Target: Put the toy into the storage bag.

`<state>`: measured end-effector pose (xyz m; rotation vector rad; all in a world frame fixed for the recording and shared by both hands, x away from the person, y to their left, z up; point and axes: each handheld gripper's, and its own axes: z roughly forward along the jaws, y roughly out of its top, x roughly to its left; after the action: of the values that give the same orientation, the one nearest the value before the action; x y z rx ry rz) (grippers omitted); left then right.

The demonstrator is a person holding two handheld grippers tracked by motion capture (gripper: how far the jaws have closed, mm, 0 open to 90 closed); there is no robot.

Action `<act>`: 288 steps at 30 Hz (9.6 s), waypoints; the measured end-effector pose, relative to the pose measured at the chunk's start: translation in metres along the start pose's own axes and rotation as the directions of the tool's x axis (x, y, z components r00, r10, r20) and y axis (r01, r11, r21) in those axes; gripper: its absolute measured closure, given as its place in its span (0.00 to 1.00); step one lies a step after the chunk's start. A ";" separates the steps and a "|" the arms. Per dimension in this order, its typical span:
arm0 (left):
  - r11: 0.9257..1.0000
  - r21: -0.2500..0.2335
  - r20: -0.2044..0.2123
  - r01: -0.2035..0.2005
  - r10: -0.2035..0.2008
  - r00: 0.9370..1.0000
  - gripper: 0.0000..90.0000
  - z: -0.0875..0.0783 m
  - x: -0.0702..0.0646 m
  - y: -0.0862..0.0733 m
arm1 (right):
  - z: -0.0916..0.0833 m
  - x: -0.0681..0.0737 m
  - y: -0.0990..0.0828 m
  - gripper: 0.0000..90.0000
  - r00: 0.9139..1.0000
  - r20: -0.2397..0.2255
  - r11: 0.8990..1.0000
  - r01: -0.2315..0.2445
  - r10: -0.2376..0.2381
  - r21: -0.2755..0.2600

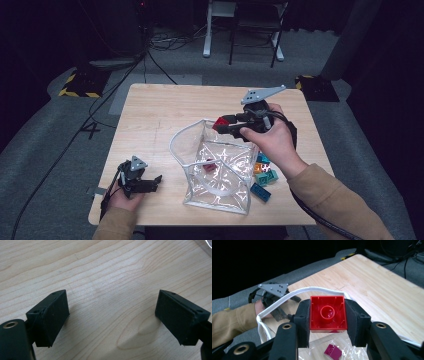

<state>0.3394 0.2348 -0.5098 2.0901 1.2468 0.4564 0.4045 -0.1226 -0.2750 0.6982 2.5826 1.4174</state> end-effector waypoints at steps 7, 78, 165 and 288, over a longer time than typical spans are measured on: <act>1.000 0.001 0.000 0.001 -0.001 1.000 0.13 0.000 0.000 0.000 | 0.019 0.000 -0.008 0.65 1.000 -0.009 0.998 -0.013 0.013 0.059; 1.000 0.000 0.000 0.001 -0.001 1.000 0.13 0.000 0.000 0.000 | -0.089 -0.084 -0.111 0.39 0.958 0.252 0.990 -0.134 0.139 -0.038; 1.000 0.001 -0.003 -0.004 0.004 1.000 0.13 0.000 0.000 0.000 | -0.055 -0.102 -0.118 0.65 0.964 0.238 0.990 -0.131 0.118 0.042; 1.000 0.001 -0.003 -0.003 0.003 1.000 0.13 0.000 0.000 0.000 | -0.076 -0.029 -0.052 0.41 0.993 0.117 0.999 -0.035 0.033 0.016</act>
<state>0.3392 0.2351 -0.5097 2.0930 1.2452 0.4606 0.3891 -0.2178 -0.2786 0.8054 2.5089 1.3222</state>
